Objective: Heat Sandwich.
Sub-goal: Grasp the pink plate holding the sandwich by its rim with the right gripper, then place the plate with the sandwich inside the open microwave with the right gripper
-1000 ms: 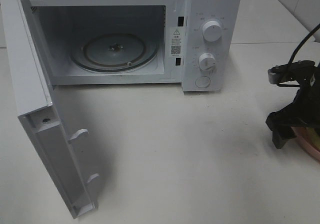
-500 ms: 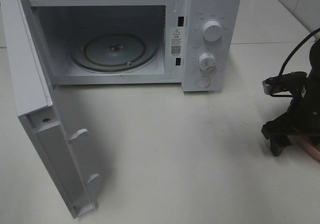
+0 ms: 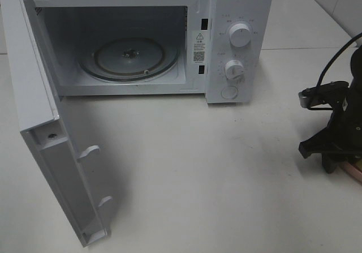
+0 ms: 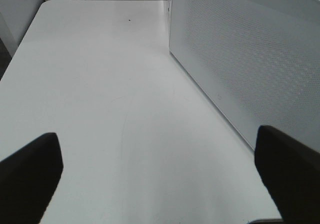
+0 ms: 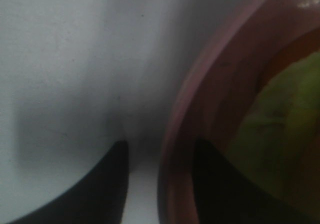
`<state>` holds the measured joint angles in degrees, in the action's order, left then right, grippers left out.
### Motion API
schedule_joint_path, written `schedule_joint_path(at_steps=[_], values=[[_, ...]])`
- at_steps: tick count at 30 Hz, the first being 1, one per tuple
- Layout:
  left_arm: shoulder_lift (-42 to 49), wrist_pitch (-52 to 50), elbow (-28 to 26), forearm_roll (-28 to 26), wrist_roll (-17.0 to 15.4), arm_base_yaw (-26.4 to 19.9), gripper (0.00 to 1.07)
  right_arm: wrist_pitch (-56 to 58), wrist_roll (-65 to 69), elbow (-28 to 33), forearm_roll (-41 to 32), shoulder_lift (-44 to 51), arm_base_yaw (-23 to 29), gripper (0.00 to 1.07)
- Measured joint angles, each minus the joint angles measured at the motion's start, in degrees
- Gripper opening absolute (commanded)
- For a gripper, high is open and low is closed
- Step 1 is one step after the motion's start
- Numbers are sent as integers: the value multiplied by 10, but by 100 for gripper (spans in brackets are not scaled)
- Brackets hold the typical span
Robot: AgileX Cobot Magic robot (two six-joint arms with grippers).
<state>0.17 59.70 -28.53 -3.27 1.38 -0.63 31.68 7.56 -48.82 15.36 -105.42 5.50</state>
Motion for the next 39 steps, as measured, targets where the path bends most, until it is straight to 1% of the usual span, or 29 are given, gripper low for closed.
schedule_joint_path(at_steps=[1, 2, 6, 24, 31, 35, 39], values=[[0, 0, 0, 0, 0, 0, 100, 1, 10, 0, 11, 0, -1, 10], [0, 0, 0, 0, 0, 0, 100, 2, 15, 0, 16, 0, -1, 0], [0, 0, 0, 0, 0, 0, 100, 2, 29, -3, 33, 1, 0, 0], [0, 0, 0, 0, 0, 0, 100, 15, 36, -3, 44, 1, 4, 0], [0, 0, 0, 0, 0, 0, 100, 44, 64, -3, 75, 3, 27, 0], [0, 0, 0, 0, 0, 0, 100, 74, 106, -3, 108, 29, 51, 0], [0, 0, 0, 0, 0, 0, 100, 90, 110, -3, 103, 43, 65, 0]])
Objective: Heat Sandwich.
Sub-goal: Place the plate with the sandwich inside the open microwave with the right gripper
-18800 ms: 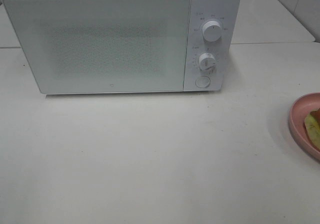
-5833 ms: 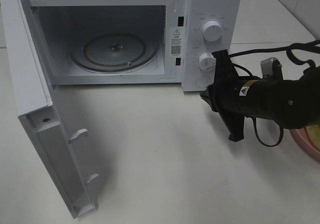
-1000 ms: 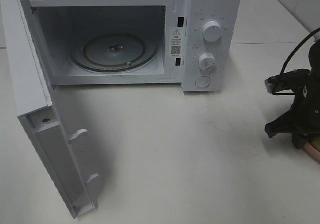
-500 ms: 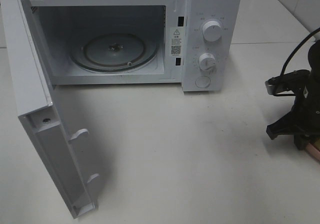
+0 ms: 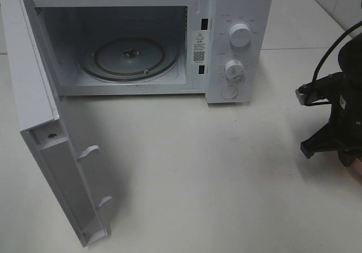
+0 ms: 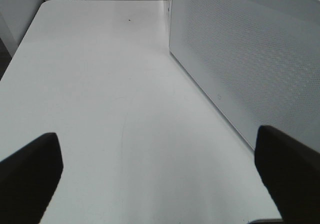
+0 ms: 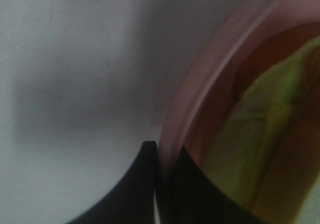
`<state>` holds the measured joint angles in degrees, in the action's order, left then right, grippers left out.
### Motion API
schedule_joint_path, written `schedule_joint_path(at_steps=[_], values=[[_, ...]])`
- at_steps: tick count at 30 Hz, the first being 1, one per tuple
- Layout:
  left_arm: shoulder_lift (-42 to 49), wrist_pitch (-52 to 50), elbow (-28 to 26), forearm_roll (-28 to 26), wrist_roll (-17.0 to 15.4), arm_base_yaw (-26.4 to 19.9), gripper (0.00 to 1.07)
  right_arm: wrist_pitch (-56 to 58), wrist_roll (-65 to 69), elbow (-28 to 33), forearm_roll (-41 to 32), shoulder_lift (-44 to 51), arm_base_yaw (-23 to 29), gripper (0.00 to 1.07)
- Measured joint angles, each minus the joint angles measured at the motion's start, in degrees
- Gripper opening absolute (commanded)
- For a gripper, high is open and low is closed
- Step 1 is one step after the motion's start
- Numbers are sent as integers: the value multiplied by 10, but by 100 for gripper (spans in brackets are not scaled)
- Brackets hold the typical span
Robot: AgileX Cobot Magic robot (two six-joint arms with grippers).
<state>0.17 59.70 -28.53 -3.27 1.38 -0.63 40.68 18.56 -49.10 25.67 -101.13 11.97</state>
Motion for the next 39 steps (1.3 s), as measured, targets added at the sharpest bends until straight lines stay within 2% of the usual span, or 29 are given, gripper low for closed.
schedule_joint_path(at_steps=[22, 32, 39], values=[[0, 0, 0, 0, 0, 0, 100, 112, 6, 6, -6, 111, 126, 0], [0, 0, 0, 0, 0, 0, 100, 117, 9, 54, -18, 168, 200, 0], [0, 0, 0, 0, 0, 0, 100, 121, 9, 65, -19, 196, 246, 0]])
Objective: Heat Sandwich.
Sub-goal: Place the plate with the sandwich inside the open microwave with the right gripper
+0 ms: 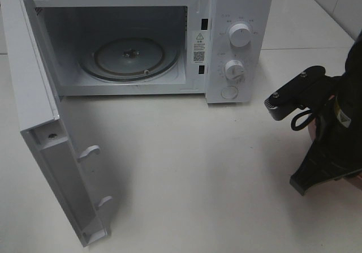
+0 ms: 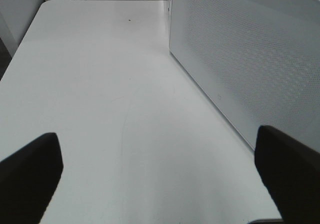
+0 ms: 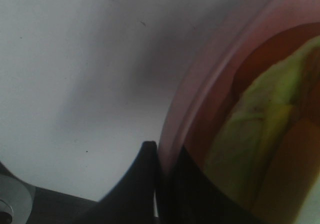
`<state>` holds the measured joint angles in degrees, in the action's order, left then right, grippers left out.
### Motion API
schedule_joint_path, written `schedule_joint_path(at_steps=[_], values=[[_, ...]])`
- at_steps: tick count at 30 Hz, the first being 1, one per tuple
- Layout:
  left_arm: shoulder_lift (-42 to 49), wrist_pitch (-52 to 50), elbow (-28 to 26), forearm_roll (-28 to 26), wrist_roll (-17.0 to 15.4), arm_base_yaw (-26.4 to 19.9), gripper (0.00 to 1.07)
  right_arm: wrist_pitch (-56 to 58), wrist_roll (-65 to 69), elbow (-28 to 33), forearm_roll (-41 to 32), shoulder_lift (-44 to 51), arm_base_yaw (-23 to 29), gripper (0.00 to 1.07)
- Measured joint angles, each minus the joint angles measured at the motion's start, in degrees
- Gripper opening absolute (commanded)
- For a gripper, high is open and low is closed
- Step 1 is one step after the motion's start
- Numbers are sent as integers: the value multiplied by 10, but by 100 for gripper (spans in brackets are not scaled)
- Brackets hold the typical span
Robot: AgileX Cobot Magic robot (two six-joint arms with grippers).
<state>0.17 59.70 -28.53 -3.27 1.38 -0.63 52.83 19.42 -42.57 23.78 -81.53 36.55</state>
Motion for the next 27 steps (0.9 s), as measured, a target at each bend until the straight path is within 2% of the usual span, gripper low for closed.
schedule_joint_path(at_steps=[27], values=[[0, 0, 0, 0, 0, 0, 100, 23, -50, 0, 15, 16, 203, 0]])
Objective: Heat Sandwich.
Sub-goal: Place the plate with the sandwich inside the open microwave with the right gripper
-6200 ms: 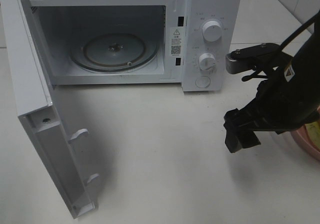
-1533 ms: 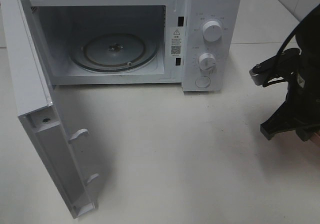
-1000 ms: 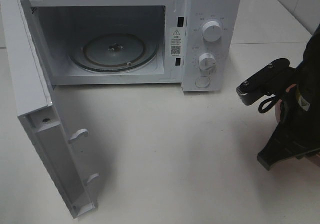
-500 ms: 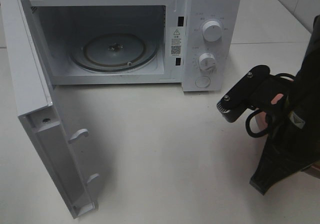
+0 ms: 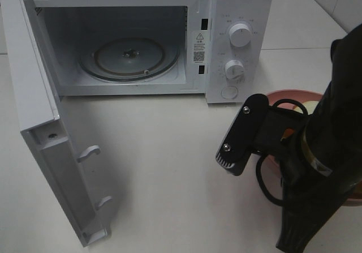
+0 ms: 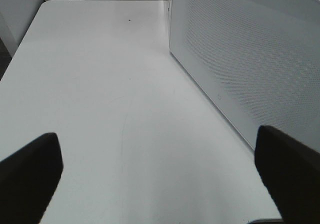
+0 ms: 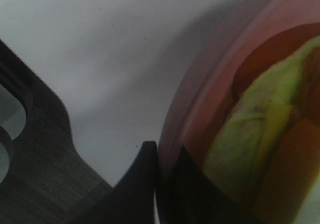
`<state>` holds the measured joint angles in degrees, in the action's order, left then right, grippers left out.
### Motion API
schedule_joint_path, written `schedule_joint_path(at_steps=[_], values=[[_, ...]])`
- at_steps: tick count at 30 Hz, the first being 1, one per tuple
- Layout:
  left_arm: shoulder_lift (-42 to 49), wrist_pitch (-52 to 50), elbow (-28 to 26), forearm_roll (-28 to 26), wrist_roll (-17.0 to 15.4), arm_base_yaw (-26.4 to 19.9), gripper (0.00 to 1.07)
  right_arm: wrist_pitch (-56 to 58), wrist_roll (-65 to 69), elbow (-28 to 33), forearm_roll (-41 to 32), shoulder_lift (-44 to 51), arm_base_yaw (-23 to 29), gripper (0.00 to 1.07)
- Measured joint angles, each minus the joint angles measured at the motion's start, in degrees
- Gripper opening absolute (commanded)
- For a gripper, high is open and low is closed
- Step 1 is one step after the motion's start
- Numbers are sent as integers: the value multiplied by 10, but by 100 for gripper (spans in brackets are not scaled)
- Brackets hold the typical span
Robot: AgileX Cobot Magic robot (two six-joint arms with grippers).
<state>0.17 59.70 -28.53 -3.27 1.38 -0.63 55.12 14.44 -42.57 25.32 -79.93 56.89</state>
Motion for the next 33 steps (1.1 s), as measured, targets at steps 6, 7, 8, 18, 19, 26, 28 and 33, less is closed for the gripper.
schedule_joint_path(at_steps=[6, 7, 8, 18, 19, 26, 28, 33], values=[[0, 0, 0, 0, 0, 0, 100, -9, -30, 0, 10, 0, 15, 0], [0, 0, 0, 0, 0, 0, 100, -13, -47, 0, 13, 0, 15, 0], [0, 0, 0, 0, 0, 0, 100, -14, -57, 0, 13, 0, 15, 0], [0, 0, 0, 0, 0, 0, 100, -45, -160, 0, 13, 0, 15, 1], [0, 0, 0, 0, 0, 0, 100, -45, -160, 0, 13, 0, 15, 1], [0, 0, 0, 0, 0, 0, 100, -68, -217, 0, 13, 0, 15, 2], [0, 0, 0, 0, 0, 0, 100, -70, -224, 0, 13, 0, 15, 2], [0, 0, 0, 0, 0, 0, 100, -79, -262, 0, 14, 0, 15, 2]])
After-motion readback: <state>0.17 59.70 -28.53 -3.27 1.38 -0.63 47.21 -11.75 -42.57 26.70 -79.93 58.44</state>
